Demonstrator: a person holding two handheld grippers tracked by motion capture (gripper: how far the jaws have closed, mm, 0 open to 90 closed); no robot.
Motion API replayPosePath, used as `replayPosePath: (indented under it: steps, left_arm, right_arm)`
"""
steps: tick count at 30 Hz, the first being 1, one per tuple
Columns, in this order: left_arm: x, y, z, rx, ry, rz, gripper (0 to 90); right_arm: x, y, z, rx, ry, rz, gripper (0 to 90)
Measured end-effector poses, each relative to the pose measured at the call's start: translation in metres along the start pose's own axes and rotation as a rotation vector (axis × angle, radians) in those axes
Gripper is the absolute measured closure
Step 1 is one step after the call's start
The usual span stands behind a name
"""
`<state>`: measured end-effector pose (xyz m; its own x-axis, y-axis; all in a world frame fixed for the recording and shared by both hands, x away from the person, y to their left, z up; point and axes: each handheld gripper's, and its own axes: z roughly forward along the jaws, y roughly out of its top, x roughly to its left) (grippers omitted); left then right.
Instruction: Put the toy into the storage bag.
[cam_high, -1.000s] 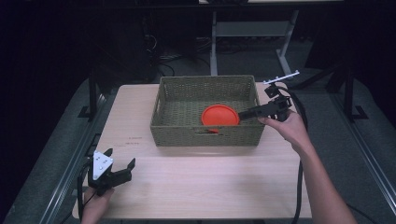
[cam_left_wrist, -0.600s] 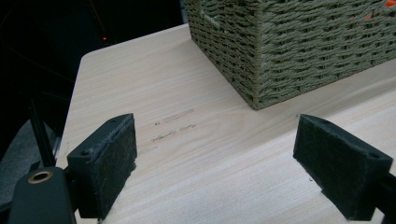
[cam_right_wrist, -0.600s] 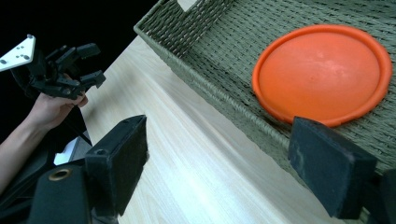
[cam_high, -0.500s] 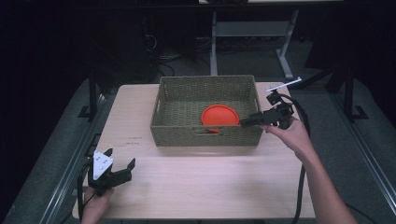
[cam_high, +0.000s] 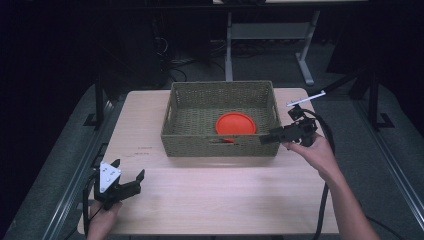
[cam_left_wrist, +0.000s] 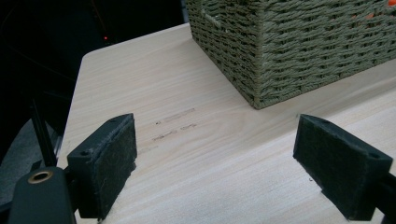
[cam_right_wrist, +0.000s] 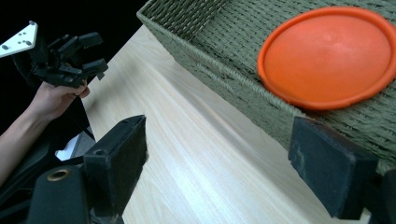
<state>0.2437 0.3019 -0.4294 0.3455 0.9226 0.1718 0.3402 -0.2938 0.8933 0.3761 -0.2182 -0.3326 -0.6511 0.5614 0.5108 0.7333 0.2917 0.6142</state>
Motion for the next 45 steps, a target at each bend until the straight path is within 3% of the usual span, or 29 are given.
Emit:
replayPosePath:
  steps: [24,45]
  left_arm:
    - [0.0,0.0,0.0,0.0,0.001,-0.001,12.7]
    - [-0.002,0.0,0.0,0.002,-0.01,0.0,12.7]
  right_arm:
    - [-0.011,-0.033,-0.004,-0.016,-0.004,0.025,18.9]
    - [-0.023,-0.085,-0.014,-0.057,-0.039,0.048,19.2]
